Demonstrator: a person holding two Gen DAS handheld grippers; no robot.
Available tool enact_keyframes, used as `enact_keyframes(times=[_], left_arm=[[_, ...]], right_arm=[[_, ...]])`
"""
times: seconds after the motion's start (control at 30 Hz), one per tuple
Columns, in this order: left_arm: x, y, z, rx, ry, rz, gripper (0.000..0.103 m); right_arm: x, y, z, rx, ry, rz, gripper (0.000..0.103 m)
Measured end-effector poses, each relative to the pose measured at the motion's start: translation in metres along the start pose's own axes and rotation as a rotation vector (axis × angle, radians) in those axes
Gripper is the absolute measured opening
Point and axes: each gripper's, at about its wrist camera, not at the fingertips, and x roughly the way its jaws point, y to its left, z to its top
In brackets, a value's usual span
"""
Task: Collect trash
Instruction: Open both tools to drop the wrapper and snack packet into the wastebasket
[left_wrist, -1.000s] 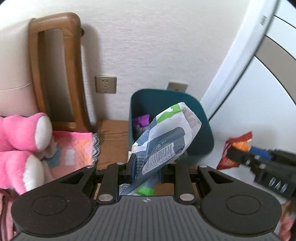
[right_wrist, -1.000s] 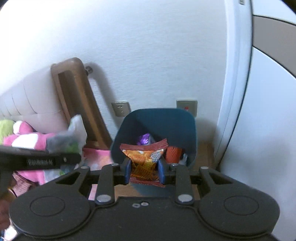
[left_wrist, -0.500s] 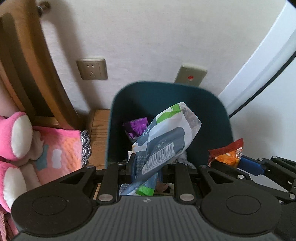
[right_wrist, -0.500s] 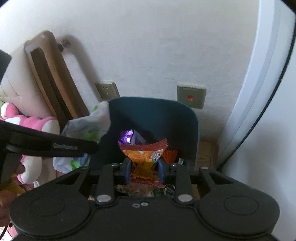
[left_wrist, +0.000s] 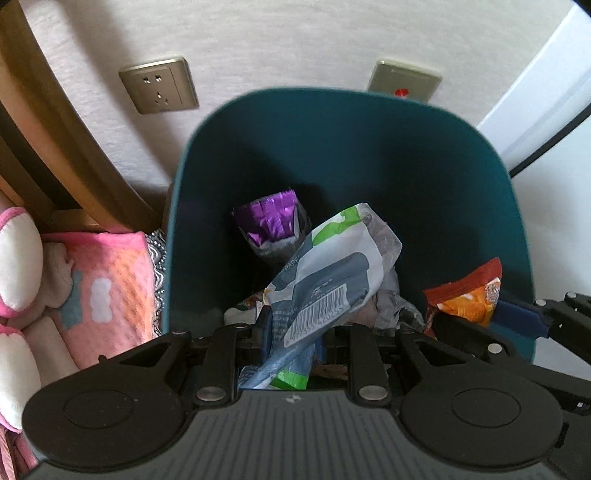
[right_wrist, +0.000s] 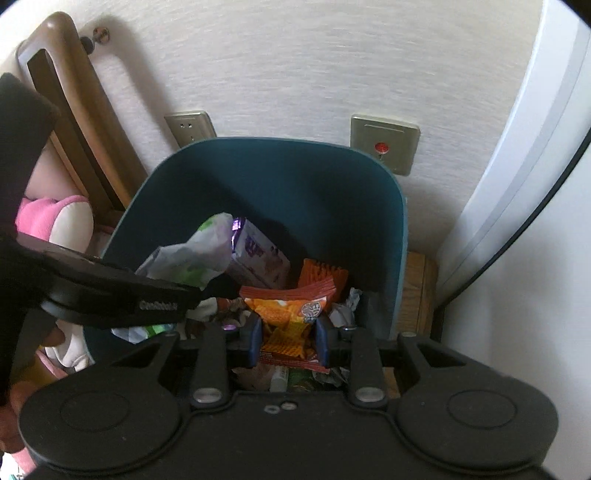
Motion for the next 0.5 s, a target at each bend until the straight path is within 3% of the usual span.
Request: enact_keyframes(times=[0.2, 0.5], left_arm=[[0.014, -0.001, 0.001, 0.009, 0.038, 0.007, 0.023], [0.013, -0.001, 0.0, -0.007, 0.035, -0.03, 0.037]], right_arm=[[0.007, 0.001, 0.001, -0.013, 0.013, 0.008, 0.029], [0.011, -0.009, 0.002, -0.003, 0.023, 0.019, 0.033]])
